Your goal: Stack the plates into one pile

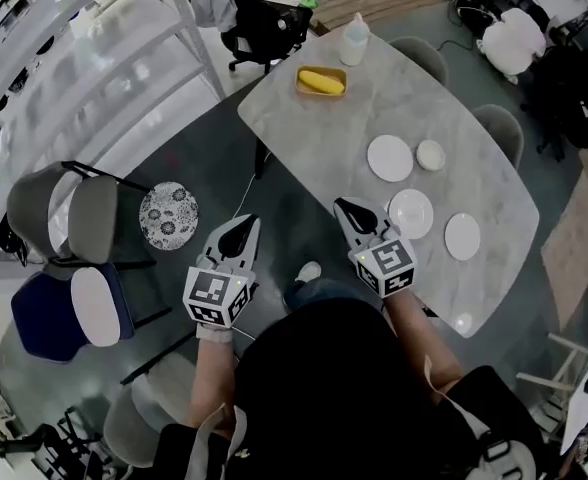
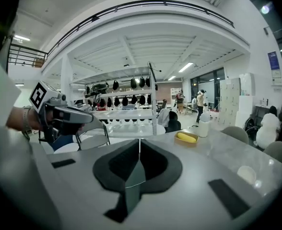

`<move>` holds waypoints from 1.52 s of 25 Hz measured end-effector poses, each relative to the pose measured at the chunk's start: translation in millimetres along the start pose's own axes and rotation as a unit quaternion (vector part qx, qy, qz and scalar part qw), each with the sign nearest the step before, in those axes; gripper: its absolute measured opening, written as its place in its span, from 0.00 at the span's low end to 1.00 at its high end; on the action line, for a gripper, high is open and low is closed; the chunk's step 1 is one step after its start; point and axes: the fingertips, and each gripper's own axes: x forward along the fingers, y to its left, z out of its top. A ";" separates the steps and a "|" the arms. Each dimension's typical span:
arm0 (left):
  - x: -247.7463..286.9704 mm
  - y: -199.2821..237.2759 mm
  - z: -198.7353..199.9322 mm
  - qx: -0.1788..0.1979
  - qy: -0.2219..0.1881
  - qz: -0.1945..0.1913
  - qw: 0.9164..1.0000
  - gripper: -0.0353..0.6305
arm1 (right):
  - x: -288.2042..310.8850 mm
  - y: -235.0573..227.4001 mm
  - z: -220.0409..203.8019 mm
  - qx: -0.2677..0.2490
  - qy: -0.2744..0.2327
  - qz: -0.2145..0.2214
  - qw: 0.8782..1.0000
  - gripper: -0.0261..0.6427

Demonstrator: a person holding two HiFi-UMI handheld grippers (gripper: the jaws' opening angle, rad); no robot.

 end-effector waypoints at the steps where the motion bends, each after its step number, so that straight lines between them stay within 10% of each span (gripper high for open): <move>1: 15.8 3.2 4.2 0.002 0.003 -0.007 1.000 0.06 | 5.4 -13.6 2.3 0.003 0.001 -0.007 1.000 0.07; 12: 170.4 -10.3 16.5 0.049 0.083 -0.107 0.990 0.06 | 10.6 -143.0 -18.3 0.070 0.031 -0.115 0.990 0.07; 21: 282.8 -41.9 16.1 0.099 0.141 -0.217 0.961 0.06 | -12.1 -221.3 -58.2 0.148 0.058 -0.226 0.961 0.07; 38: 432.3 -91.3 -34.3 0.209 0.253 -0.425 0.843 0.06 | -17.9 -308.3 -132.9 0.319 0.080 -0.390 0.860 0.07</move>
